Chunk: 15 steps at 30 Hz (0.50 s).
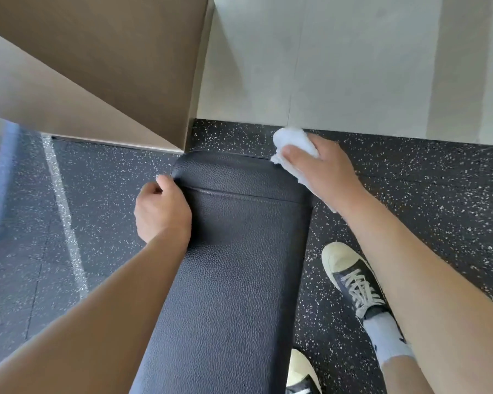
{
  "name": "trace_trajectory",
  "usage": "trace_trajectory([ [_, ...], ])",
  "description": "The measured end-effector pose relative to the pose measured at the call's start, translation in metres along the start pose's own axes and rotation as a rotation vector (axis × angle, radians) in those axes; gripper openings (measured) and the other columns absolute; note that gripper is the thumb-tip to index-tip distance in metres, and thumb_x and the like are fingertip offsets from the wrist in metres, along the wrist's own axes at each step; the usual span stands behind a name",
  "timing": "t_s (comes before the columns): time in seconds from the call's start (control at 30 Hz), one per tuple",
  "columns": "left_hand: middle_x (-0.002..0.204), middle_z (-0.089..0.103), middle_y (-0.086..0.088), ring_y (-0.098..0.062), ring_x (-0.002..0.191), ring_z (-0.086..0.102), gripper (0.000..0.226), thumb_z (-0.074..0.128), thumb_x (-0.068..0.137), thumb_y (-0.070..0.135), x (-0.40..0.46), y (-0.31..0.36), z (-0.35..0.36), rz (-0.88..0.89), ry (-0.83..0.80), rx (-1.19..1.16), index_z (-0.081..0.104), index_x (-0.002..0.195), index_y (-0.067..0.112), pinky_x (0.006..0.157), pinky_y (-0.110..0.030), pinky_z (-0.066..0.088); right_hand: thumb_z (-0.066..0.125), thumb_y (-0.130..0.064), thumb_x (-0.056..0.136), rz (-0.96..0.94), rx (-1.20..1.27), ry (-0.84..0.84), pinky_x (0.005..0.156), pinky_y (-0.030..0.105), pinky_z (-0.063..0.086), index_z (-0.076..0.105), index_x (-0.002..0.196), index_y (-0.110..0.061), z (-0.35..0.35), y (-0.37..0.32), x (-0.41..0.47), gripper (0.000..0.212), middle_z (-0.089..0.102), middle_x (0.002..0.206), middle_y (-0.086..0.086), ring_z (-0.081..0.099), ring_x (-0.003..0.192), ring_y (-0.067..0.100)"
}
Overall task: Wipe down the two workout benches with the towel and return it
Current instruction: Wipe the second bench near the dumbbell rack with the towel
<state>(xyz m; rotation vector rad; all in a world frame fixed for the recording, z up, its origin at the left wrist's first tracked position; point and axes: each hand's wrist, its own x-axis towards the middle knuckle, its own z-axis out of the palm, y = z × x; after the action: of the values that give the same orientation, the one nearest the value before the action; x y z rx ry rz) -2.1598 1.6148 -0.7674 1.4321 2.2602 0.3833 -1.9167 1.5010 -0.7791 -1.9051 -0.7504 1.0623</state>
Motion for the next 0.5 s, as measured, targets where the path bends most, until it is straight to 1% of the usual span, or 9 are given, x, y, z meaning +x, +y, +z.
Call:
trace_trajectory([
  [0.07, 0.081, 0.063, 0.009, -0.029, 0.085, 0.062, 0.037, 0.037, 0.087, 0.054, -0.009, -0.002, -0.003, 0.150, -0.020, -0.001, 0.061, 0.085, 0.026, 0.074, -0.038, 0.039, 0.061, -0.051, 0.092, 0.027, 0.176, 0.146, 0.075, 0.036, 0.058, 0.072, 0.103, -0.038, 0.007, 0.009, -0.025, 0.021, 0.076, 0.095, -0.019, 0.070, 0.086, 0.001],
  [0.1, 0.093, 0.067, 0.009, -0.028, 0.094, 0.063, 0.038, 0.040, 0.089, 0.055, -0.013, -0.004, -0.004, 0.271, -0.049, 0.028, 0.063, 0.101, 0.027, 0.078, -0.039, 0.042, 0.060, -0.053, 0.093, 0.031, 0.216, 0.222, 0.074, 0.030, 0.055, 0.071, 0.103, -0.041, 0.012, 0.013, -0.037, 0.018, 0.075, 0.096, -0.024, 0.069, 0.088, -0.004],
  [0.13, 0.111, 0.068, 0.005, -0.028, 0.105, 0.062, 0.047, 0.042, 0.090, 0.056, -0.019, -0.008, -0.005, 0.389, -0.088, 0.071, 0.061, 0.120, 0.025, 0.086, -0.041, 0.044, 0.059, -0.056, 0.092, 0.036, 0.235, 0.296, 0.074, 0.026, 0.051, 0.068, 0.102, -0.044, 0.017, 0.018, -0.049, 0.017, 0.074, 0.096, -0.025, 0.068, 0.088, -0.006],
  [0.17, 0.130, 0.064, 0.000, -0.029, 0.117, 0.059, 0.059, 0.041, 0.091, 0.056, -0.024, -0.013, -0.006, 0.479, -0.120, 0.117, 0.053, 0.137, 0.022, 0.094, -0.045, 0.044, 0.059, -0.058, 0.092, 0.041, 0.254, 0.357, 0.074, 0.026, 0.050, 0.066, 0.100, -0.046, 0.024, 0.022, -0.062, 0.017, 0.073, 0.097, -0.023, 0.067, 0.088, -0.005],
  [0.23, 0.154, 0.047, -0.006, -0.031, 0.135, 0.049, 0.074, 0.039, 0.092, 0.056, -0.035, -0.023, -0.009, 0.567, -0.144, 0.179, 0.035, 0.155, 0.019, 0.106, -0.050, 0.041, 0.059, -0.060, 0.094, 0.044, 0.296, 0.429, 0.078, 0.029, 0.052, 0.062, 0.099, -0.050, 0.041, 0.031, -0.088, 0.011, 0.072, 0.097, -0.021, 0.068, 0.089, -0.001],
  [0.3, 0.164, 0.033, -0.009, -0.033, 0.145, 0.037, 0.078, 0.040, 0.092, 0.054, -0.049, -0.036, -0.013, 0.622, -0.147, 0.222, 0.024, 0.161, 0.022, 0.116, -0.051, 0.032, 0.058, -0.060, 0.095, 0.059, 0.310, 0.463, 0.080, 0.026, 0.052, 0.058, 0.099, -0.060, 0.060, 0.040, -0.122, 0.004, 0.070, 0.098, -0.026, 0.067, 0.090, -0.001],
  [0.37, 0.168, 0.024, -0.012, -0.034, 0.150, 0.027, 0.078, 0.041, 0.092, 0.051, -0.067, -0.052, -0.019, 0.659, -0.146, 0.265, 0.021, 0.163, 0.024, 0.122, -0.049, 0.022, 0.056, -0.059, 0.096, 0.071, 0.278, 0.486, 0.081, 0.019, 0.048, 0.055, 0.102, -0.063, 0.079, 0.048, -0.163, 0.006, 0.068, 0.101, -0.030, 0.064, 0.093, -0.004],
  [0.4, 0.170, 0.020, -0.012, -0.034, 0.153, 0.023, 0.078, 0.041, 0.093, 0.051, -0.076, -0.061, -0.021, 0.678, -0.144, 0.281, 0.021, 0.163, 0.024, 0.124, -0.050, 0.019, 0.055, -0.058, 0.098, 0.080, 0.272, 0.491, 0.083, 0.019, 0.048, 0.056, 0.104, -0.059, 0.087, 0.054, -0.184, 0.006, 0.068, 0.103, -0.029, 0.064, 0.095, -0.003],
  [0.5, 0.172, 0.016, -0.008, -0.032, 0.157, 0.012, 0.075, 0.043, 0.094, 0.046, -0.102, -0.091, -0.031, 0.772, -0.137, 0.317, 0.024, 0.162, 0.021, 0.127, -0.051, 0.013, 0.054, -0.053, 0.101, 0.122, 0.259, 0.464, 0.092, 0.032, 0.051, 0.060, 0.116, -0.039, 0.112, 0.071, -0.247, 0.021, 0.069, 0.110, -0.022, 0.065, 0.104, 0.002],
])
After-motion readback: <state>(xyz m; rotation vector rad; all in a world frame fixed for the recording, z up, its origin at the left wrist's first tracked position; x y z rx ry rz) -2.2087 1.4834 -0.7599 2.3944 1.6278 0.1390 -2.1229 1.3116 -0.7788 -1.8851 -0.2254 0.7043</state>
